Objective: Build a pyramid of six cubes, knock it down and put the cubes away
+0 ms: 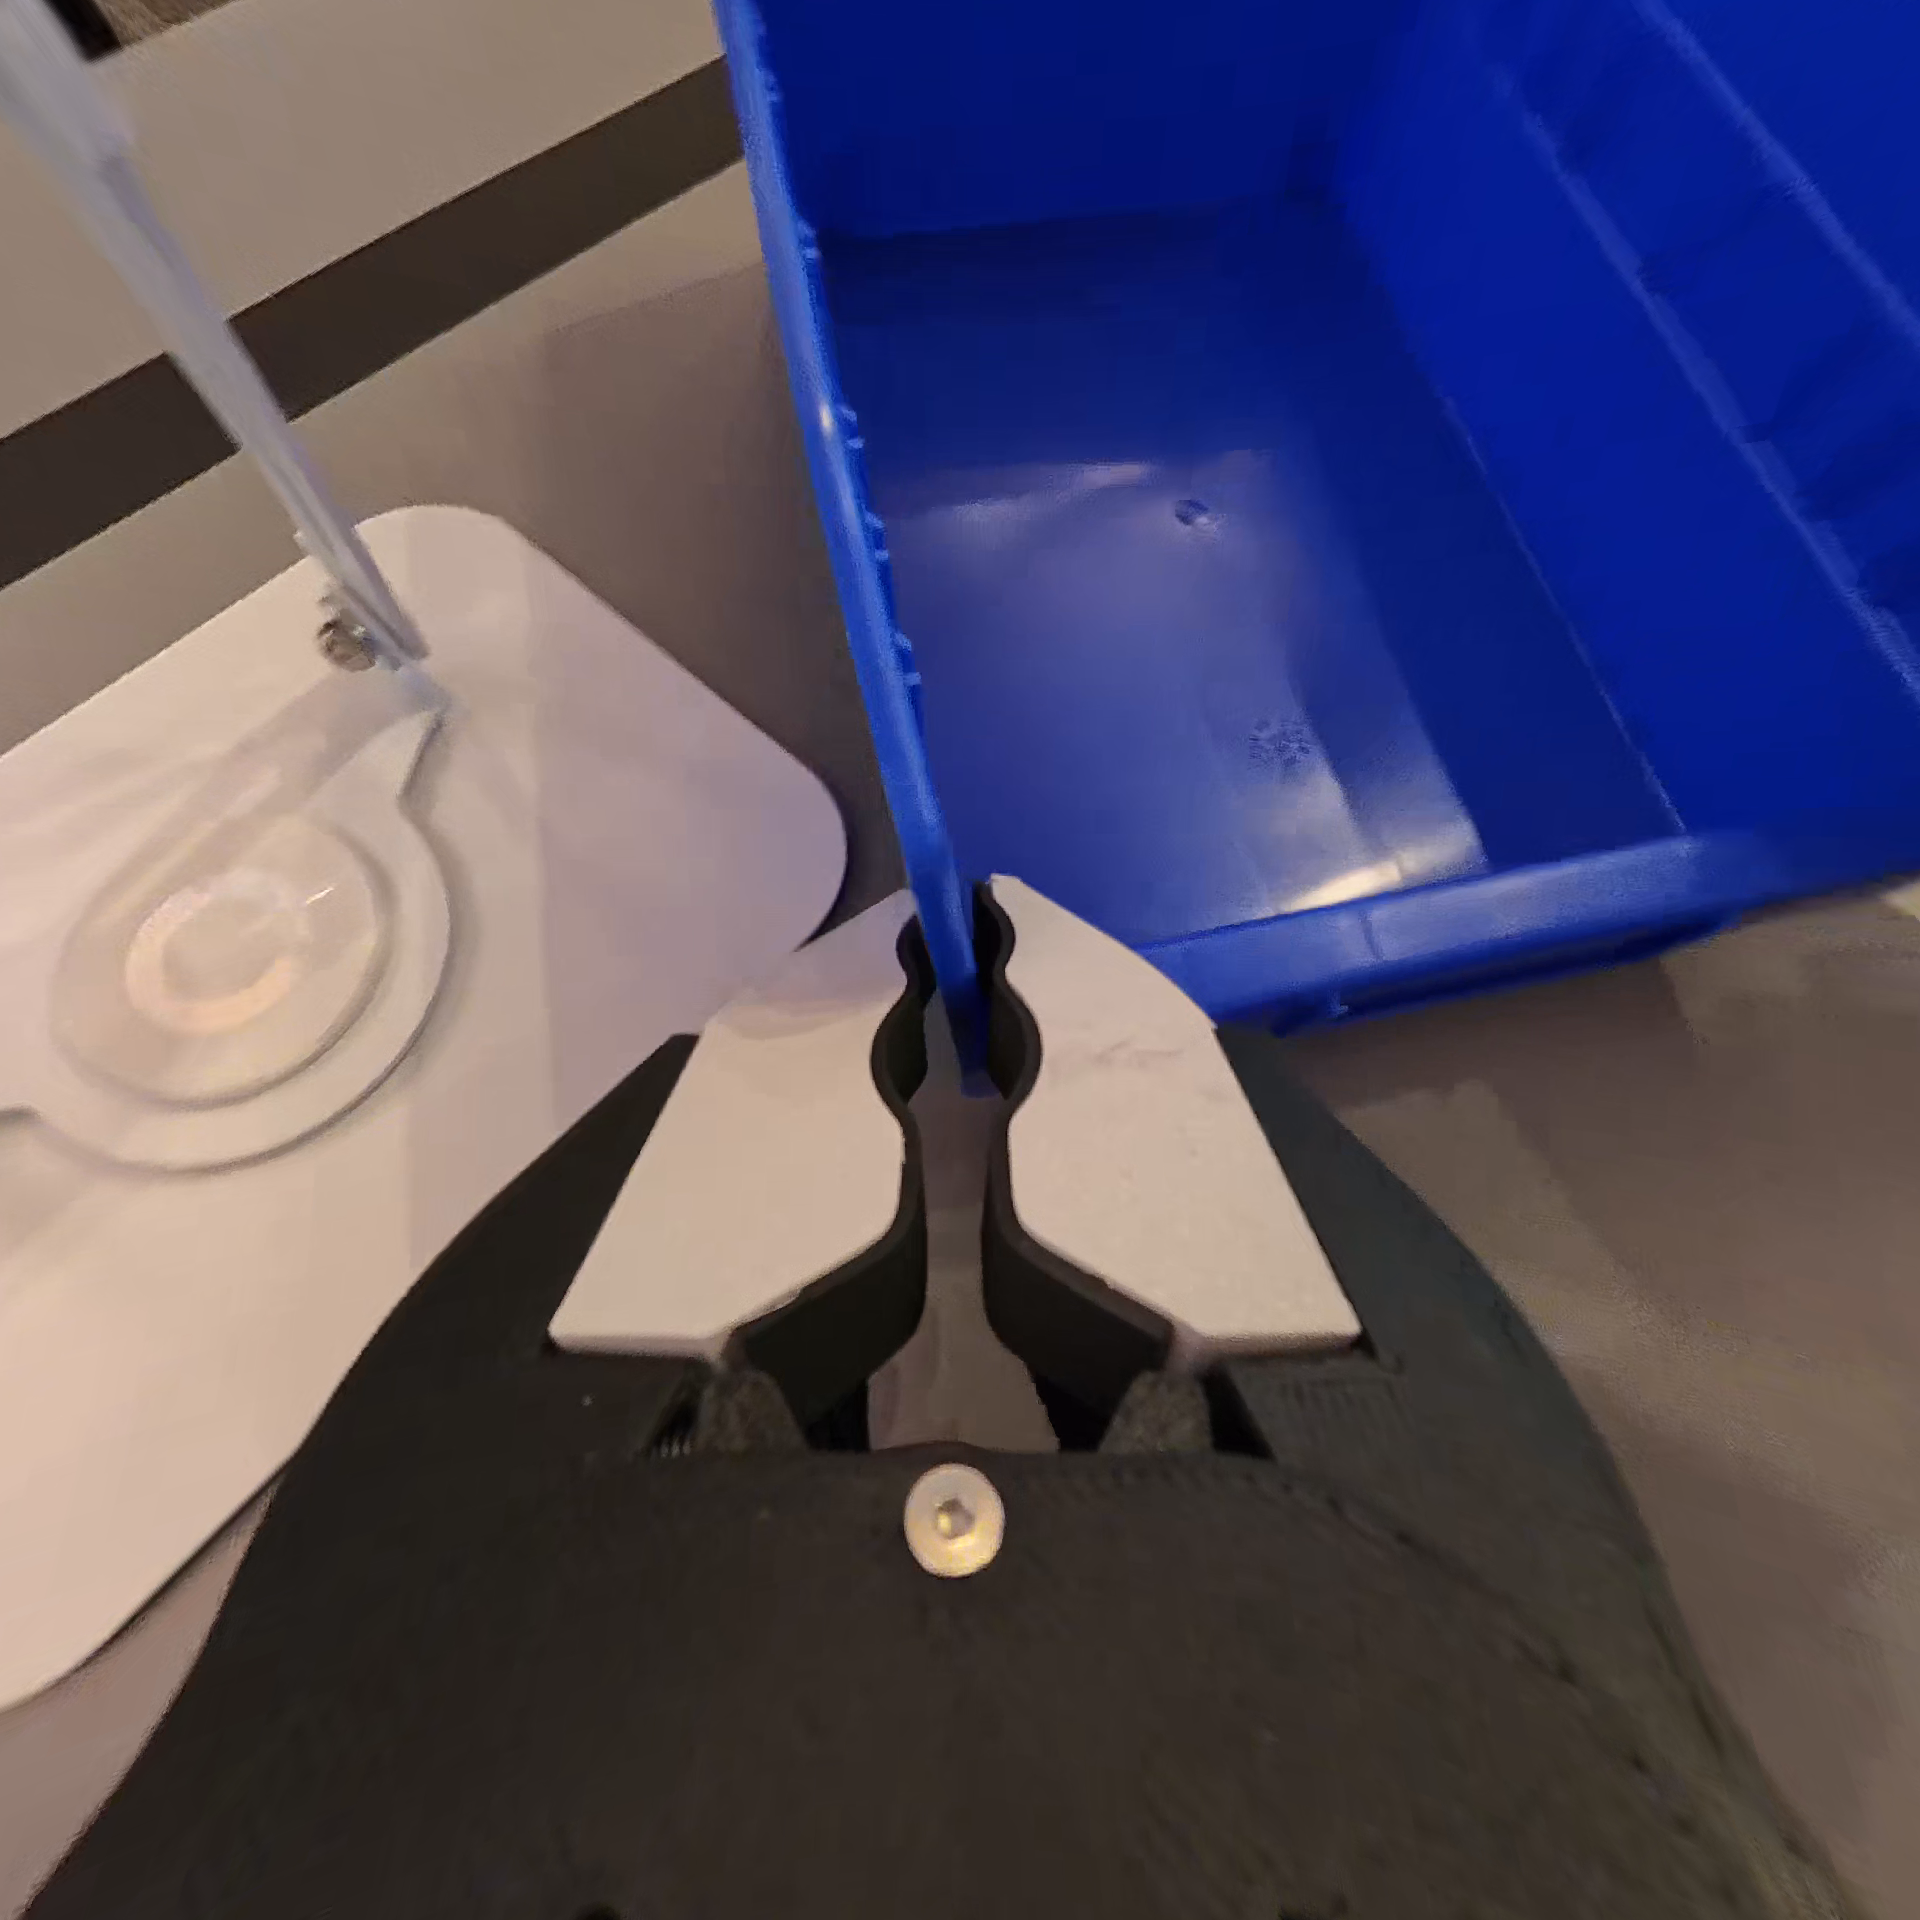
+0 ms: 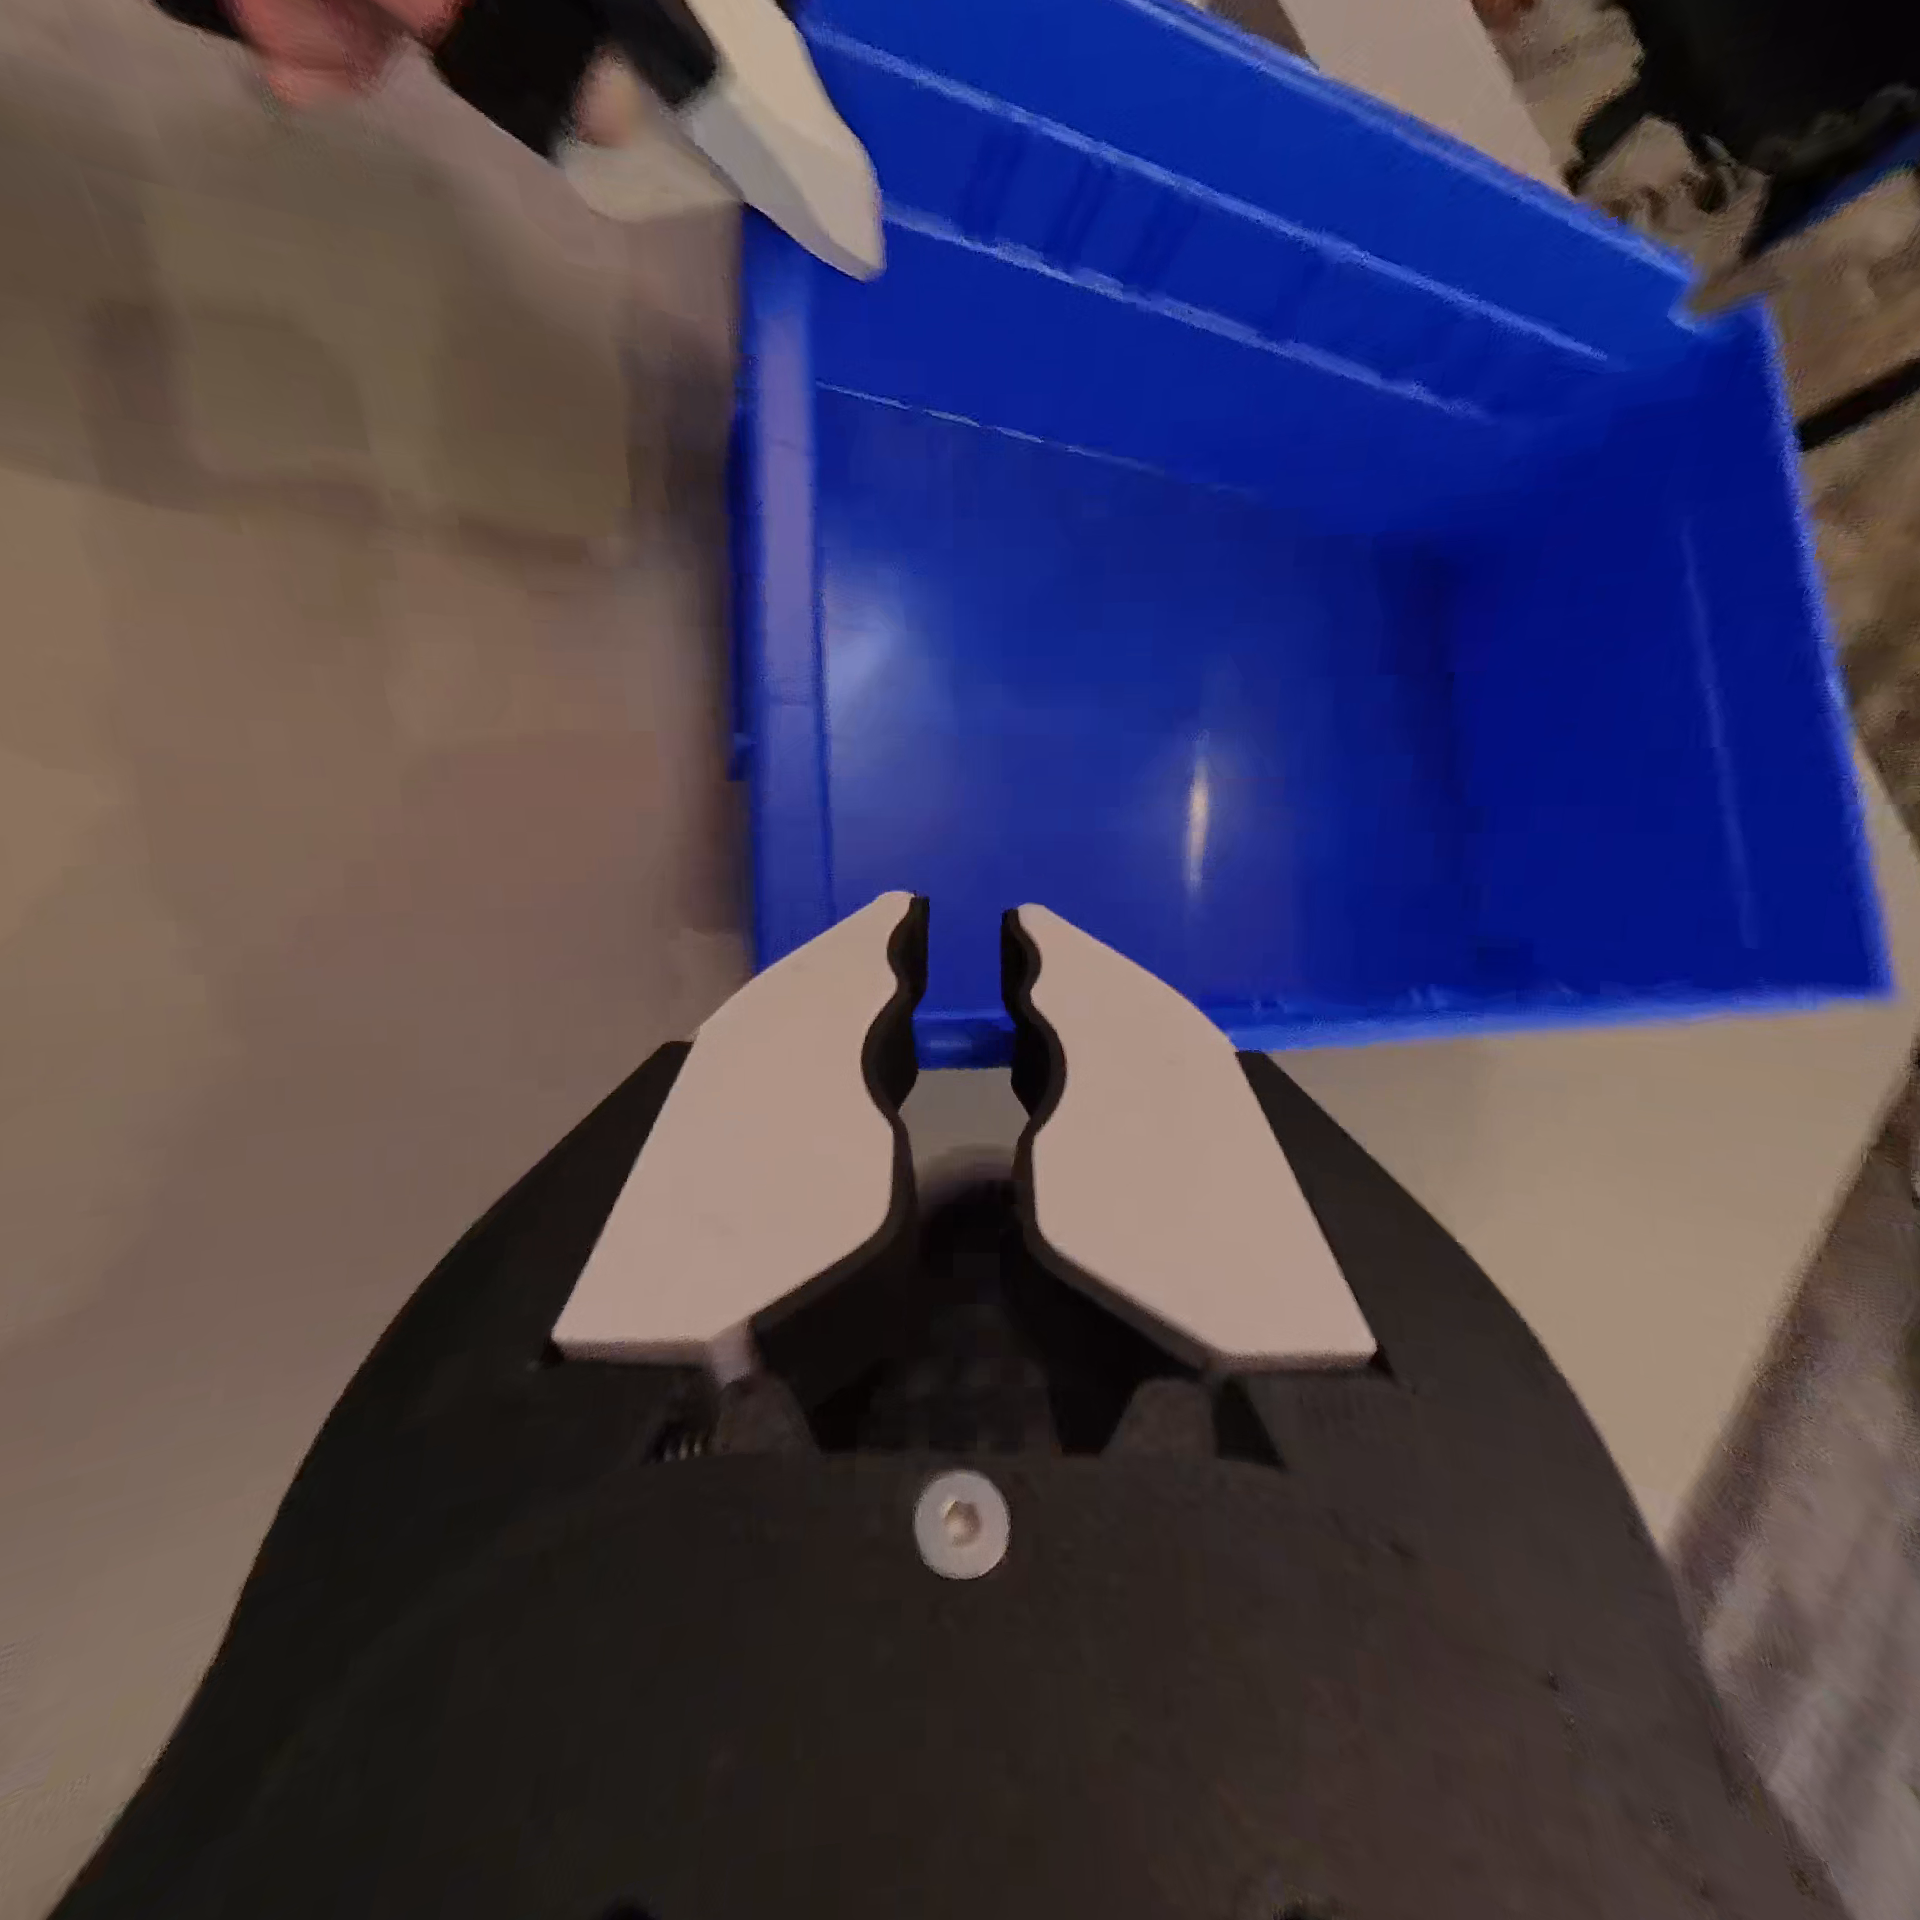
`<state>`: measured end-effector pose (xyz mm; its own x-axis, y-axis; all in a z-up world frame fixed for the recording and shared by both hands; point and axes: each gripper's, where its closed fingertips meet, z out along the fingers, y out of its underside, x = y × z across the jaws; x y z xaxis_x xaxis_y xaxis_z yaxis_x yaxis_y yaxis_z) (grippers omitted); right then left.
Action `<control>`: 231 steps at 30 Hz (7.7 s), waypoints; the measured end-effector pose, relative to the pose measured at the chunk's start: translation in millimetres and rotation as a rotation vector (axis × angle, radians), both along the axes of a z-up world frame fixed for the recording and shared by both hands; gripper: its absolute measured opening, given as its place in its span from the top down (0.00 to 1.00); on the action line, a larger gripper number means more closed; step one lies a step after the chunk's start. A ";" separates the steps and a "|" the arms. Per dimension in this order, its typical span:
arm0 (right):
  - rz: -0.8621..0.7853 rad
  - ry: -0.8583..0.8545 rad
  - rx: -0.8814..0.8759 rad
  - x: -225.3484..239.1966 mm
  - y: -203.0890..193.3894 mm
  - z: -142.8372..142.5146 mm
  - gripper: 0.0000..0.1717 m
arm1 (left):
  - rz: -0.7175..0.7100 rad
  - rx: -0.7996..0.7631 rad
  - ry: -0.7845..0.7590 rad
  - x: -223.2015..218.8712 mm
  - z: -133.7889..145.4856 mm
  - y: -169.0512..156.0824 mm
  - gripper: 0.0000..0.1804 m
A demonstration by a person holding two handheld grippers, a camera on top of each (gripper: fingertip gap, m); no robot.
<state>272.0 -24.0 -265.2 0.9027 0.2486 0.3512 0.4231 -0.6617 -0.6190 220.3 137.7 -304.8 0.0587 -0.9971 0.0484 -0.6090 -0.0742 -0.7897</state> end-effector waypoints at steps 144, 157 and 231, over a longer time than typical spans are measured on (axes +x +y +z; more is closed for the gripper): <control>-0.245 0.264 0.738 -48.5 174.9 20.7 0.33 | 0.325 0.205 -0.437 -142.7 56.7 104.3 0.40; -0.307 0.079 0.722 -3.5 175.4 21.4 0.30 | 0.418 0.242 -0.386 -150.8 49.4 130.6 0.40; -0.055 0.191 0.534 -7.0 188.0 -4.3 0.48 | -0.659 0.216 0.578 -166.8 -33.4 5.5 0.85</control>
<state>265.0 164.0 -269.5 0.9690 0.0325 0.2448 0.2449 -0.2537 -0.9358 53.5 143.3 -338.1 -0.5705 -0.8213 -0.0034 -0.7819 0.5444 -0.3038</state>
